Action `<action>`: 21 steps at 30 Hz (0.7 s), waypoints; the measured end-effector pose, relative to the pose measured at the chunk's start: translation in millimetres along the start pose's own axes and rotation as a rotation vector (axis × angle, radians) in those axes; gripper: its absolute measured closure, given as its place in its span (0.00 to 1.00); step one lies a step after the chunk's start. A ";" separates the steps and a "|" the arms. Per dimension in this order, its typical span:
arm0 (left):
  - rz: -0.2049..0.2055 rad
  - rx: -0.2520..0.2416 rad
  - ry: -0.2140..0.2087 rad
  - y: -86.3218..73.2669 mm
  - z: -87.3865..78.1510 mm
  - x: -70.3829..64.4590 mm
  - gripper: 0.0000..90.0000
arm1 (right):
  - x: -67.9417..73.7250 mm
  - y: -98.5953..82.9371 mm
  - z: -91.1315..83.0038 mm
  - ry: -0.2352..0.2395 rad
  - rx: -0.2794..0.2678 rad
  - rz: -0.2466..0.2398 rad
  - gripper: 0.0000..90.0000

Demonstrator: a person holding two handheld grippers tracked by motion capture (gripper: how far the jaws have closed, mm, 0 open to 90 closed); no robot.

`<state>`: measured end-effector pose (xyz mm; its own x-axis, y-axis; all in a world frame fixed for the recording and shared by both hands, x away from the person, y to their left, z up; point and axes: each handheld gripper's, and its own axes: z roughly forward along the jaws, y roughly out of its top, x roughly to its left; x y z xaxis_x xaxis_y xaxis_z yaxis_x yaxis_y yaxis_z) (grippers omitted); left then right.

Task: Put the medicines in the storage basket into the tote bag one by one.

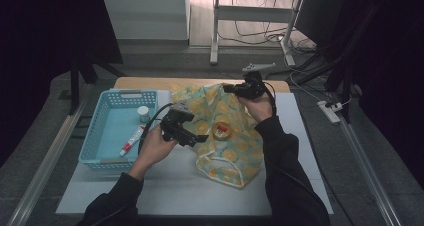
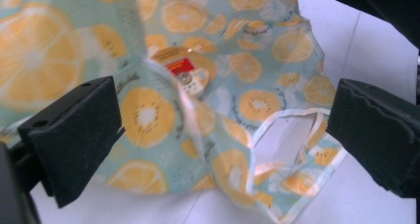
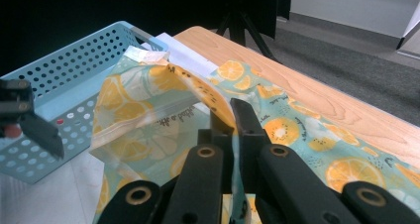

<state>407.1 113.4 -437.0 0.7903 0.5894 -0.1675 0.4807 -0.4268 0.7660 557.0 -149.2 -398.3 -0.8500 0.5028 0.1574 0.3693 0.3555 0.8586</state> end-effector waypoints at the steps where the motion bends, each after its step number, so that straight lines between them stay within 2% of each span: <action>1: -0.004 0.003 0.007 -2.3 -3.2 1.4 0.01 | 0.6 0.1 0.2 0.003 -0.003 -0.004 0.99; 9: -0.022 -0.005 0.072 -19.6 -31.6 13.0 0.00 | 3.7 0.1 0.7 0.012 -0.002 -0.002 0.99; 11: -0.021 -0.005 0.101 -23.0 -38.5 15.8 0.00 | 4.2 0.0 0.7 0.013 -0.003 -0.002 0.99; 18: -0.072 0.014 0.171 -38.3 -66.2 31.2 0.01 | 5.7 -1.5 1.0 0.015 0.001 -0.003 0.99; 21: -0.102 0.009 0.188 -46.6 -75.9 38.1 0.01 | 5.8 -2.6 1.0 0.015 -0.001 -0.003 0.99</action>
<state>386.1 207.8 -432.0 0.6530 0.7470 -0.1247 0.5585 -0.3638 0.7455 551.5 -146.5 -400.0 -0.8568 0.4895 0.1620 0.3662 0.3566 0.8595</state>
